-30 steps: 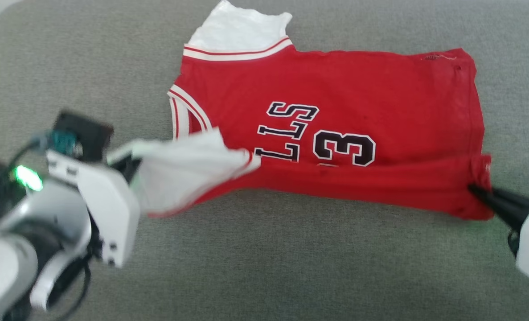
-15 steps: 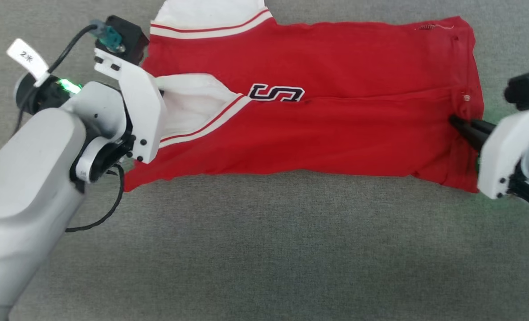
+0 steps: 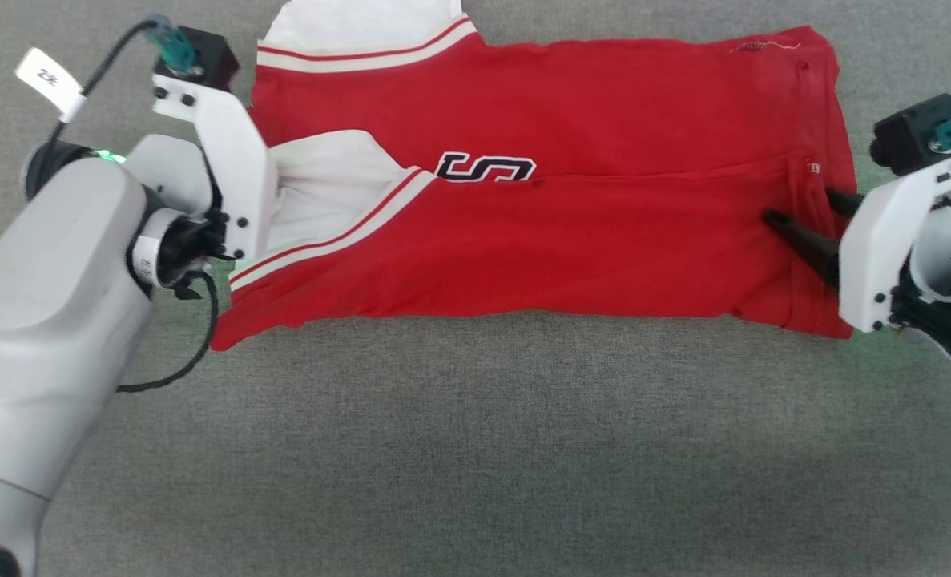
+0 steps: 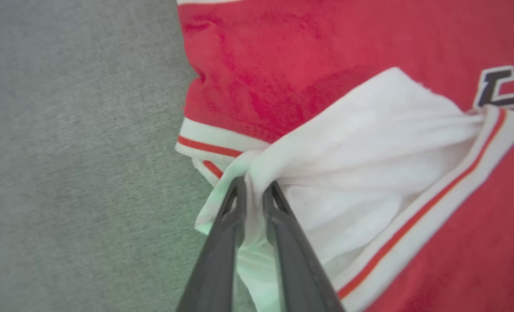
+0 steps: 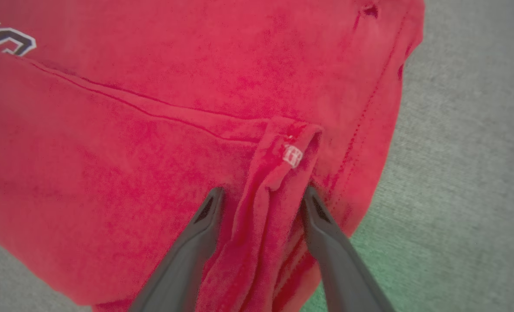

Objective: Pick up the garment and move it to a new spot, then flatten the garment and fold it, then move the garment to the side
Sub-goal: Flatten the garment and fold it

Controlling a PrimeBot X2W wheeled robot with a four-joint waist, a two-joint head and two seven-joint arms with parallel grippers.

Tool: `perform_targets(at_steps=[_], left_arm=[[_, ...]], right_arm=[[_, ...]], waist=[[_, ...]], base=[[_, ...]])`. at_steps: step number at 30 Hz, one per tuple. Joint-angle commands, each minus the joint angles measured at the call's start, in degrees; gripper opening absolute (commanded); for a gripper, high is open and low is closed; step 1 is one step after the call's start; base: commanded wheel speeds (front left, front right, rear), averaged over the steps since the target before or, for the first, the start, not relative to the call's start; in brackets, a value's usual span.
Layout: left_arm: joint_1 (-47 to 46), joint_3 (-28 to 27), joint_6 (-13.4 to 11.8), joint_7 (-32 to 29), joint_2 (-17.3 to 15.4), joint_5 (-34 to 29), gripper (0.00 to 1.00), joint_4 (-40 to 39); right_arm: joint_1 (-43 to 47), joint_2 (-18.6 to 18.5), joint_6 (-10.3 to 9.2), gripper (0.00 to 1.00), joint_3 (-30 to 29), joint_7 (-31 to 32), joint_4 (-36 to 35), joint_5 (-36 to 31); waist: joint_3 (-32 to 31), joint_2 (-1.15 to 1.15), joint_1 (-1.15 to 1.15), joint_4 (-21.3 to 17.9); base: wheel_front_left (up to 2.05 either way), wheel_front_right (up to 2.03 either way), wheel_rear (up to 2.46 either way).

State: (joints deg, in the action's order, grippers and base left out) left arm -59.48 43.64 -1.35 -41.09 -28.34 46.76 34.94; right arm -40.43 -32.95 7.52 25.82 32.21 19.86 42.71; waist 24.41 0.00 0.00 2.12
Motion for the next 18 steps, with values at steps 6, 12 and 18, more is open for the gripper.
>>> perform_targets(at_steps=[6,12,18], left_arm=[[3.16,-0.57,-4.48,-3.62,-4.75,0.49,1.00,-9.71],[10.64,-0.86,-12.22,-9.60,-10.40,1.84,1.00,-25.49],[18.17,-1.59,-20.22,-12.95,-14.38,3.32,1.00,-35.49]], right_arm=[[5.39,-0.85,-0.04,1.00,-5.77,-6.12,-6.14,-1.23],[13.08,3.02,-0.04,1.00,-15.64,-12.46,-13.82,-6.22],[20.62,10.60,-0.04,1.00,-25.91,-16.58,-22.39,-13.34]], waist=[[-2.87,0.00,0.00,-0.26],[-3.88,0.00,0.00,-0.85],[-3.45,0.00,0.00,-2.19]], base=[[0.00,0.00,0.00],[0.00,0.00,0.00],[0.00,0.00,0.00]])
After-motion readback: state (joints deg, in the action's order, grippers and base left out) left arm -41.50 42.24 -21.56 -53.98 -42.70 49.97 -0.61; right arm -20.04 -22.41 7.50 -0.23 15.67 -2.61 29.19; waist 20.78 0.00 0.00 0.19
